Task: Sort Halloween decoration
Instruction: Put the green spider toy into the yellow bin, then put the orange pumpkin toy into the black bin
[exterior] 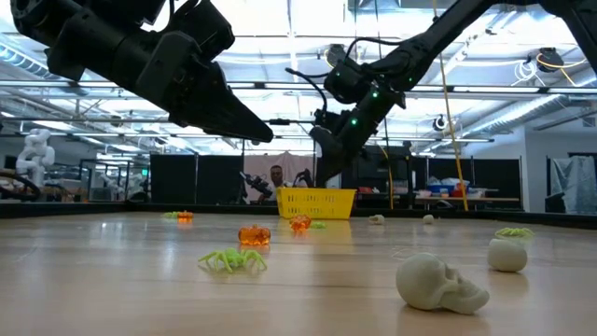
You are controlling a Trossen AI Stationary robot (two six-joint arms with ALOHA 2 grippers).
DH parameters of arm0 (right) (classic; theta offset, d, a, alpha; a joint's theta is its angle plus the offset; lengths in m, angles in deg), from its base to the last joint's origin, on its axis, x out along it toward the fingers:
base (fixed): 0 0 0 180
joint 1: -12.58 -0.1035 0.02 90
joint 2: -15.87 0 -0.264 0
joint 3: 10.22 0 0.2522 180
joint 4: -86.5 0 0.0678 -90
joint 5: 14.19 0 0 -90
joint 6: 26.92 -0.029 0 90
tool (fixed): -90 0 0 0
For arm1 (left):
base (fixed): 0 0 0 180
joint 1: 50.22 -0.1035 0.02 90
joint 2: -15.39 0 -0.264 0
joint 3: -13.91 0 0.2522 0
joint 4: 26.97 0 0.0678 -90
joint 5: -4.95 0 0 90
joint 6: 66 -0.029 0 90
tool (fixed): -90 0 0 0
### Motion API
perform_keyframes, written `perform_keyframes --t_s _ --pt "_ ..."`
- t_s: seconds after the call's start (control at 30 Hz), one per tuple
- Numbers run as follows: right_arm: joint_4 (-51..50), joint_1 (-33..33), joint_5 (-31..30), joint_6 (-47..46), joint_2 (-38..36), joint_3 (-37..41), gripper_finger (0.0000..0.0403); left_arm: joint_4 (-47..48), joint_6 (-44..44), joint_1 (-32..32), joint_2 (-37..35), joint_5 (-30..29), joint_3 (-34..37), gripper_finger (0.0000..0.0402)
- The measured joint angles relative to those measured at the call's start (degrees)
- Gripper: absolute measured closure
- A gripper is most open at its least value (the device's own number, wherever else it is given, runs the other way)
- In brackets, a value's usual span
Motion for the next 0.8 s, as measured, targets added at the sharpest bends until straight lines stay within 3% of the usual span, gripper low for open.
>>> perform_keyframes --t_s 0.2,0.37,0.6,0.8 --pt "-0.6 -0.7 -1.6 -0.2 -0.7 0.0 0.0278 -0.1 0.0 0.0 0.0 -1.0 0.0 0.0204" --pt "-2.7 -3.3 -1.6 0.2 -4.5 0.0 0.0244 1.0 5.5 0.0 -0.1 -6.2 0.0 0.0204" --pt "-4.8 -14.3 -1.6 4.4 -13.7 4.7 0.0246 16.0 9.8 0.0 -8.7 -7.5 0.0 0.0204" --pt "9.5 -25.7 -1.6 3.8 -19.2 18.3 0.0249 31.7 12.1 -0.2 -18.8 -9.5 0.0 0.0204"
